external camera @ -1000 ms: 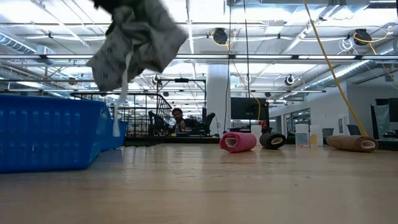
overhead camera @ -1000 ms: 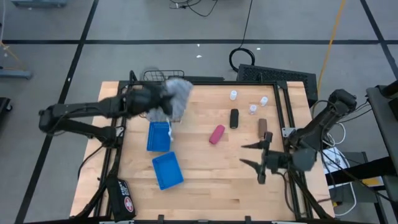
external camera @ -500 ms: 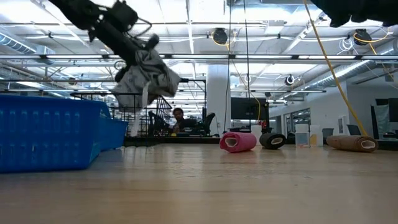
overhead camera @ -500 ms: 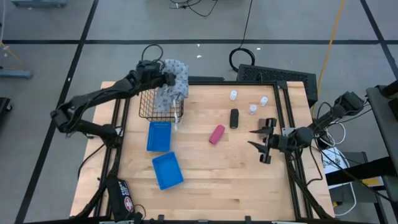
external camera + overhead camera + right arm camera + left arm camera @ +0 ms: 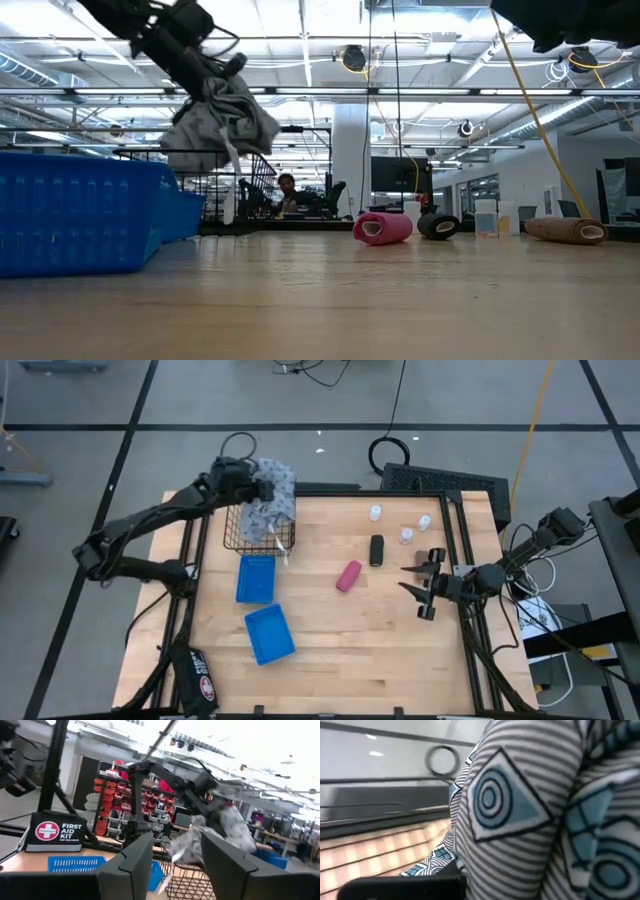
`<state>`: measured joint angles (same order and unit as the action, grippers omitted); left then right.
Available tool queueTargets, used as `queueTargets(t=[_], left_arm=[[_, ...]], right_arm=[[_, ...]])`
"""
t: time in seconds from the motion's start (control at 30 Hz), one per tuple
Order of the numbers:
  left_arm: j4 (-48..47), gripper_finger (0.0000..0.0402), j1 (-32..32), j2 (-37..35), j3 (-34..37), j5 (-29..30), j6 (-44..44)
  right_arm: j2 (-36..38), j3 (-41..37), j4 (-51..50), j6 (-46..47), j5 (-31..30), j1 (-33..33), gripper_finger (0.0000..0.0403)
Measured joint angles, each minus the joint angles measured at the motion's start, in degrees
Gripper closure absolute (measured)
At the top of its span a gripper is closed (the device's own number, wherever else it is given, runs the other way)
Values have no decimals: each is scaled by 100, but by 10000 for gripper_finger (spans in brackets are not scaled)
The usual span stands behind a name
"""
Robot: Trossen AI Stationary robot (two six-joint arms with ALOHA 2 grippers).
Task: Pick & Place Medicine items
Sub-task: Put the folded gray gown into the wire basket
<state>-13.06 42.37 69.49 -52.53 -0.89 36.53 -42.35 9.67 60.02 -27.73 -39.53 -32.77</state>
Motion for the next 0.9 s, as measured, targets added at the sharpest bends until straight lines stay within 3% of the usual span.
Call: queueTargets(t=[0.13, 0.43, 0.6, 0.9], left_arm=[[-326, 327, 13, -229, 191, 602, 213], [846, 327, 35, 70, 1241, 597, 1079], [1079, 325, 42, 271, 1259, 590, 1239], [1271, 279, 42, 806, 1263, 674, 1329]], right_arm=[[-2, 0, -56, 63, -38, 0, 248], [-1, -4, 162, -473, -39, 0, 248], [-2, -4, 107, -464, -87, 2, 248], [-2, -4, -18, -281, -96, 0, 248]])
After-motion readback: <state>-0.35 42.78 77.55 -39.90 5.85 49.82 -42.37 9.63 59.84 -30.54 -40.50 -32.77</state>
